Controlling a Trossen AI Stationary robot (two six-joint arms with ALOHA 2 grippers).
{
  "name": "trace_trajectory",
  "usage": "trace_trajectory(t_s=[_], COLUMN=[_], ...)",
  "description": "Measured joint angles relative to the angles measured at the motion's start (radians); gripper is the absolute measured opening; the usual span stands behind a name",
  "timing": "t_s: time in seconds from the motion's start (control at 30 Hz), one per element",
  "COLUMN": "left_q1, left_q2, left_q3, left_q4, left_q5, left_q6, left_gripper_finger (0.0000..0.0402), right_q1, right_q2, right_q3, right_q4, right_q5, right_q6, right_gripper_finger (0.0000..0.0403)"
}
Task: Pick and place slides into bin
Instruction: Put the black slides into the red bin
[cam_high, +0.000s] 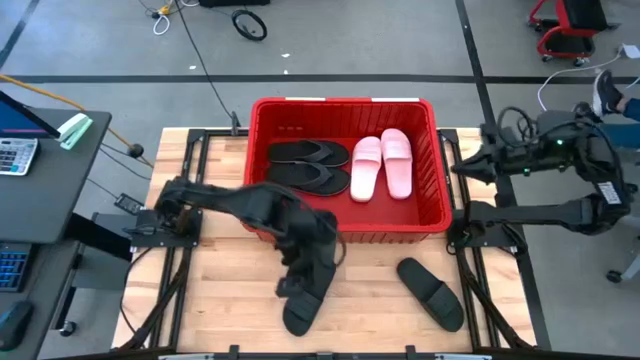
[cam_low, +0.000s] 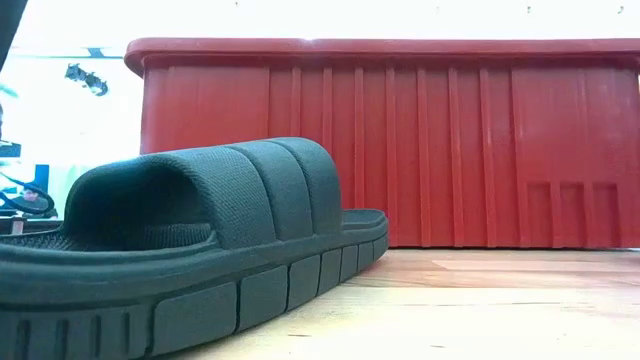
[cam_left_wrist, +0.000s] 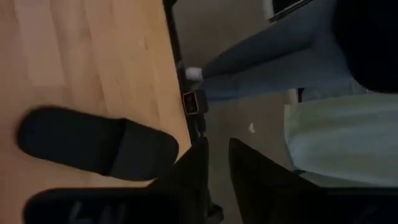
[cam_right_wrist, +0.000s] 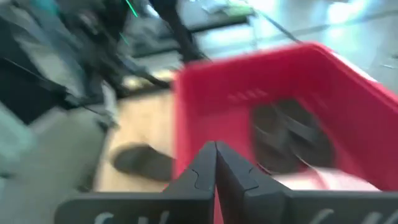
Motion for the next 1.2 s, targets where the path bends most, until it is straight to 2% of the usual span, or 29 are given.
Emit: trace_trajectory(t_s=[0.17, 0.23, 0.3, 0.43, 0.6, 0.8, 0.97, 1.2], left_q1=[-0.037, -0.054, -0.066, -0.079, -0.066, -0.031, 0.003, 0.013], left_q2=[0.03, 0.036, 0.038, 0.04, 0.04, 0.04, 0.04, 0.04], left_q3=[-0.168, -0.242, -0.31, -0.42, -0.526, -0.666, -0.724, -0.779], left_q4=[0.172, 0.246, 0.358, 0.465, 0.483, 0.57, 0.59, 0.592], left_q5=[-0.002, -0.004, -0.002, -0.003, -0.024, -0.029, -0.043, -0.034], left_q6=[-0.115, -0.116, -0.114, -0.097, -0.053, -0.033, 0.034, 0.037], left_gripper_finger=[0.0121, 0.014, 0.0157, 0.0185, 0.0202, 0.0197, 0.0189, 0.0196], right_q1=[0.0, 0.0, 0.0, 0.0, 0.0, -0.002, -0.003, -0.003], right_q2=[0.074, 0.098, 0.124, 0.17, 0.231, 0.307, 0.353, 0.368], right_q3=[0.0, 0.0, 0.0, 0.0, 0.0, 0.0, 0.0, 0.0], right_q4=[0.245, 0.29, 0.284, 0.237, 0.188, 0.186, 0.185, 0.185], right_q5=[-0.175, -0.232, -0.242, -0.242, -0.208, -0.201, -0.168, -0.109], right_q6=[0.172, 0.171, 0.156, 0.136, 0.072, 0.018, -0.014, -0.017], right_gripper_finger=[0.0013, 0.0017, 0.0025, 0.0048, 0.0077, 0.0099, 0.0103, 0.0103])
